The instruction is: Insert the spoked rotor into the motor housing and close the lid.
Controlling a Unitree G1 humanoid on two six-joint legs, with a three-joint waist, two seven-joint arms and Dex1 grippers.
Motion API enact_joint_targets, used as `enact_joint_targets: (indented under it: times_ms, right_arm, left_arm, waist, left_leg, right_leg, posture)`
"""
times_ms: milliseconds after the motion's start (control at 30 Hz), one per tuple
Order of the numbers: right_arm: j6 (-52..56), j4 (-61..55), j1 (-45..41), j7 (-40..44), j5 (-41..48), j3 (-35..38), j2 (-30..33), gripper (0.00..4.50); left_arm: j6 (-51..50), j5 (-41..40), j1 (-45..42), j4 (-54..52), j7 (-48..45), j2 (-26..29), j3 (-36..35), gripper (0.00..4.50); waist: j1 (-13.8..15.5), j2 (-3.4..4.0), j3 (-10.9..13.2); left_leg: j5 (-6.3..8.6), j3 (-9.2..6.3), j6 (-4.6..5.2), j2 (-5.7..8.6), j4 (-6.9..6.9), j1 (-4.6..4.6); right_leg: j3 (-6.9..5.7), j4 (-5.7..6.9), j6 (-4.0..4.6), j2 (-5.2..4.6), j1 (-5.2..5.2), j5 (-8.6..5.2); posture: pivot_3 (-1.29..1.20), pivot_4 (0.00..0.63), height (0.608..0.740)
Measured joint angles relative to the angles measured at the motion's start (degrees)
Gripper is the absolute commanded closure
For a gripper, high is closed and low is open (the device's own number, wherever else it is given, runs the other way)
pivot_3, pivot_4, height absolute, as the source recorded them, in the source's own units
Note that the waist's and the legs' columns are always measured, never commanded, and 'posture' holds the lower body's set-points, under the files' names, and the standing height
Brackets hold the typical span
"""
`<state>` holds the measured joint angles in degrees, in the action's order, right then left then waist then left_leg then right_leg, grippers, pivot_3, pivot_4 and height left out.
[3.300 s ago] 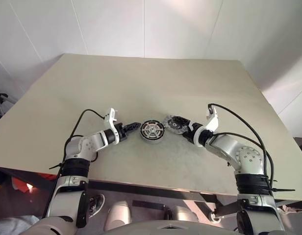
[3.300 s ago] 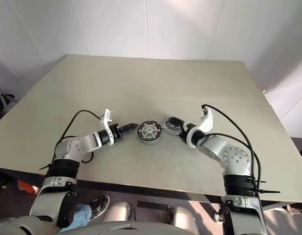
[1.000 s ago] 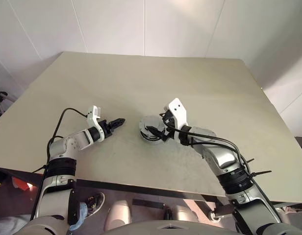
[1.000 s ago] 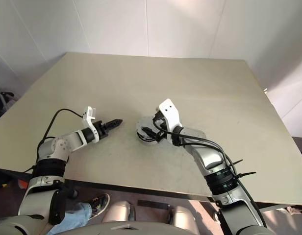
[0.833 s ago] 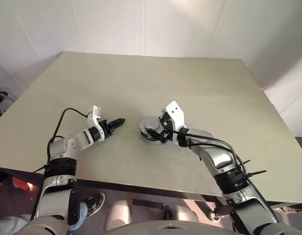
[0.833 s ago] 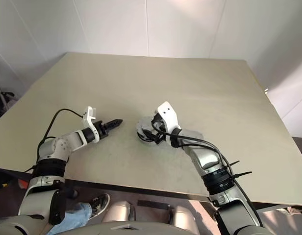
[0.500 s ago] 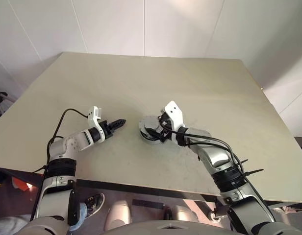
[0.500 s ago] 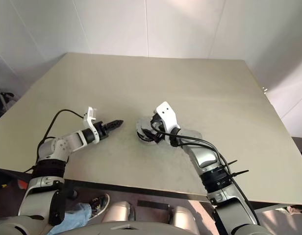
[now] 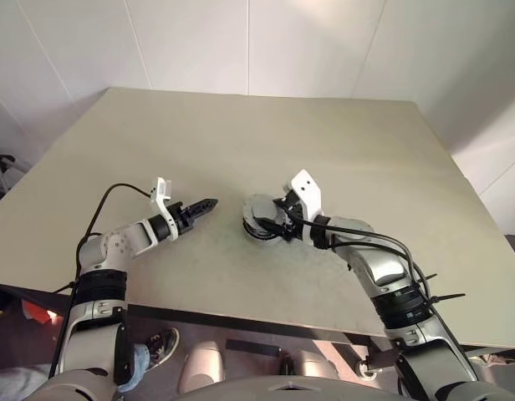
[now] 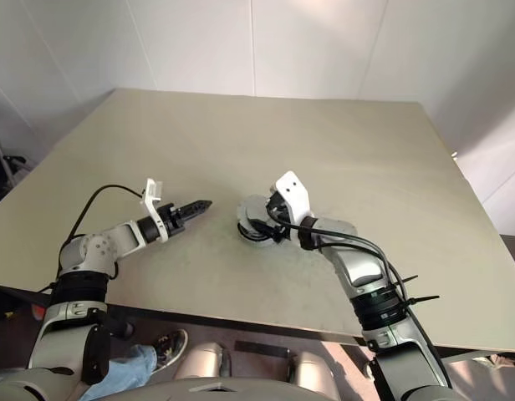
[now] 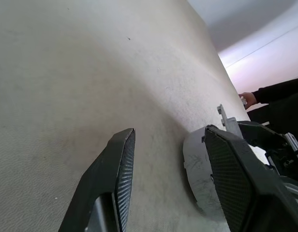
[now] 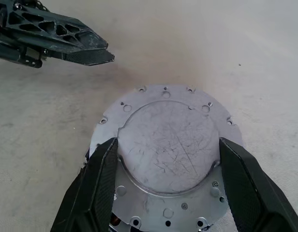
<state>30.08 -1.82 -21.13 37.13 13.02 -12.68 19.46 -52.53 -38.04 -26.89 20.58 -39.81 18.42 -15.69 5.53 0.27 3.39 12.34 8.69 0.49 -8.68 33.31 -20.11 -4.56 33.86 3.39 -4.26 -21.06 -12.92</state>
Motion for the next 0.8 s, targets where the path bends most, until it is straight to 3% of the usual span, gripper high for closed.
enact_joint_targets:
  times_ms: [267, 800]
  right_arm:
    - [0.0, -1.7, 2.0, 2.1, -0.4, 0.0, 2.3, 1.34]
    - [0.6, -1.3, 1.1, 1.4, -2.3, -0.6, 1.1, 1.34]
  left_arm:
    - [0.0, 0.0, 0.0, 0.0, 0.0, 0.0, 0.6, 2.06]
    - [0.1, 0.1, 0.8, -0.6, 0.1, -0.2, 1.4, 2.06]
  waist:
    - [0.1, 0.00, 0.0]
    - [0.0, 0.00, 0.0]
  left_leg:
    - [0.00, 0.00, 0.01, 0.01, 0.02, 0.01]
    - [0.00, 0.00, 0.00, 0.00, 0.04, 0.03]
  right_leg:
    - [0.00, 0.00, 0.00, 0.00, 0.03, 0.00]
    - [0.00, 0.02, 0.00, 0.00, 0.04, 0.00]
  posture:
    - [0.00, 0.000, 0.740]
    - [0.00, 0.000, 0.740]
